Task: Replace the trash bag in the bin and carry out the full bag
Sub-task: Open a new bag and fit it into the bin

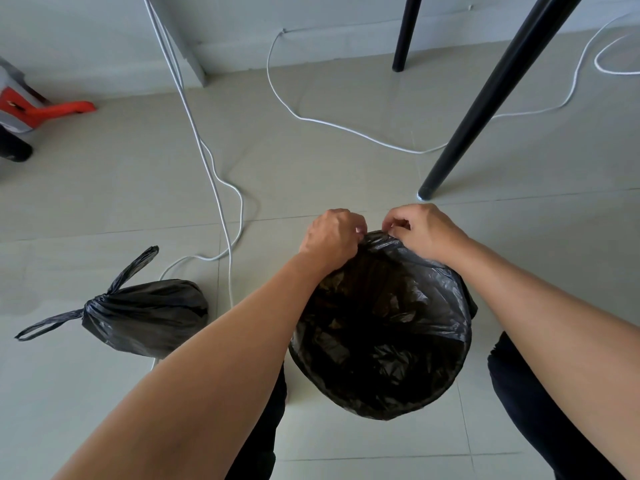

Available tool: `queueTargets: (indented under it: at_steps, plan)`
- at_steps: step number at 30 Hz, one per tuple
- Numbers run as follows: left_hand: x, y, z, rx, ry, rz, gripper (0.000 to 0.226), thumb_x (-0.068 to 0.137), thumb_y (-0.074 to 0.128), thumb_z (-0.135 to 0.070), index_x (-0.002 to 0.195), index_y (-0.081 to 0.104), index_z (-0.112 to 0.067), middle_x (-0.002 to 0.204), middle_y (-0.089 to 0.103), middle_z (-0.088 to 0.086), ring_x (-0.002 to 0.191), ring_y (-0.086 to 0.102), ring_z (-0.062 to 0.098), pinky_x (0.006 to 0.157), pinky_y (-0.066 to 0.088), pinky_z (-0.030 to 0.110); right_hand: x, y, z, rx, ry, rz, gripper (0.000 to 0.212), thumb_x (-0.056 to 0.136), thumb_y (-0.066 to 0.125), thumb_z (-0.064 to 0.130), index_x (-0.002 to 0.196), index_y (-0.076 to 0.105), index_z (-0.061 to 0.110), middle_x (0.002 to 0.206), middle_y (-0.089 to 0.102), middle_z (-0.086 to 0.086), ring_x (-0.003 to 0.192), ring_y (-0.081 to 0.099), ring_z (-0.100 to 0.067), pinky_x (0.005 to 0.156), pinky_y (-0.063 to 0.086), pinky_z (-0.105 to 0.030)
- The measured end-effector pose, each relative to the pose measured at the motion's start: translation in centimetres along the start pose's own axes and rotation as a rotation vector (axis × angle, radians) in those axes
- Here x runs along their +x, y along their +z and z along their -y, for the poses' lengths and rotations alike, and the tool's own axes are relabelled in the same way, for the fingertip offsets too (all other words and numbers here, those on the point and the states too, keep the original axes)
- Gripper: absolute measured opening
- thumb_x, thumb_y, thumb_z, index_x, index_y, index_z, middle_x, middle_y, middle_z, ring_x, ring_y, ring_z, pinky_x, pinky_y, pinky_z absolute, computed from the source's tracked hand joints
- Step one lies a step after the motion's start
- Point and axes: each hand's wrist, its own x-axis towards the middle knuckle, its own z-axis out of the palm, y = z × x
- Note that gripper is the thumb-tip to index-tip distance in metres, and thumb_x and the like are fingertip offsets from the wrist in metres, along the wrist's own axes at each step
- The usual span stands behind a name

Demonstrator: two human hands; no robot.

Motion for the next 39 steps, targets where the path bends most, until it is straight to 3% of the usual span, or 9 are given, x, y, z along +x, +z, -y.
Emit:
queueTargets:
  at_steps: [4,11,16,20,26,32,36,39]
  plan:
    - [-0.2,0.2,0.4,0.095,0.075,0.029,0.017,0.086,0.064,-0.017,0.101,0.073,-0.020,0.101,0.065,0.001,0.092,0.061,0.024,0.069,0.041,0.029,0.0,0.3,0.0,-0.125,-0.025,0.083,0.007,0.083,0.072,0.028,0.088,0.068,0.025,0.086,0.057,0.011,0.078,0.056,-0.010,0.064,0.042,-0.024]
    - [-0.6,-0.5,0.1,0.131,-0.076,0.054,0.018,0.081,0.063,-0.005,0.092,0.073,-0.014,0.090,0.066,0.010,0.083,0.063,0.029,0.061,0.042,0.030,0.0,1.0,0.9,-0.188,-0.057,0.042,0.006,0.086,0.069,0.018,0.092,0.071,0.016,0.089,0.060,0.005,0.086,0.060,-0.020,0.075,0.049,-0.032]
    - [-1.0,-1.7,0.6,0.147,-0.169,0.119,0.022,0.077,0.060,0.000,0.093,0.071,-0.010,0.093,0.065,0.010,0.077,0.061,0.026,0.063,0.052,0.033,-0.1,0.3,0.9,-0.060,-0.035,0.009,0.044,0.078,0.079,0.024,0.120,0.065,0.018,0.110,0.065,0.003,0.102,0.059,-0.017,0.087,0.051,-0.033]
    - [-0.8,-2.3,1.2,0.139,-0.206,0.168,0.026,0.075,0.057,-0.001,0.097,0.068,-0.009,0.096,0.063,0.010,0.078,0.062,0.028,0.062,0.050,0.032,-0.7,-0.6,-0.1,-0.041,-0.034,-0.054,0.052,0.076,0.081,0.028,0.123,0.062,0.019,0.117,0.063,0.004,0.110,0.056,-0.014,0.090,0.045,-0.028]
    - [-0.3,-1.7,1.3,0.043,-0.083,0.055,0.025,0.078,0.072,-0.020,0.102,0.069,-0.022,0.098,0.062,-0.005,0.087,0.059,0.018,0.067,0.040,0.027,-1.3,-0.3,-0.9,-0.029,-0.040,-0.134,0.038,0.072,0.083,0.025,0.106,0.067,0.016,0.102,0.062,0.003,0.095,0.059,-0.015,0.080,0.045,-0.026]
    - [0.2,-0.2,-0.4,-0.016,0.101,-0.035,0.021,0.083,0.068,-0.016,0.103,0.072,-0.019,0.098,0.063,-0.002,0.093,0.058,0.019,0.069,0.041,0.028,-1.4,0.3,-1.1,-0.034,-0.057,-0.170,0.032,0.072,0.083,0.021,0.101,0.070,0.015,0.096,0.059,0.004,0.082,0.057,-0.015,0.073,0.043,-0.026]
    - [0.4,0.5,-0.6,0.011,0.123,-0.066,0.022,0.086,0.066,-0.015,0.107,0.071,-0.017,0.101,0.064,0.002,0.099,0.057,0.023,0.075,0.045,0.032,-1.3,0.0,-1.0,0.022,-0.040,-0.165,0.024,0.075,0.081,0.015,0.096,0.070,0.018,0.083,0.063,0.004,0.074,0.061,-0.017,0.068,0.050,-0.027]
    - [0.5,0.7,-0.4,0.012,0.094,-0.074,0.018,0.087,0.066,-0.015,0.103,0.073,-0.018,0.098,0.067,0.002,0.095,0.060,0.023,0.074,0.046,0.032,-0.9,-0.5,-1.0,0.088,-0.007,-0.147,0.020,0.078,0.077,0.010,0.091,0.068,0.021,0.073,0.066,0.007,0.068,0.062,-0.009,0.061,0.047,-0.018]
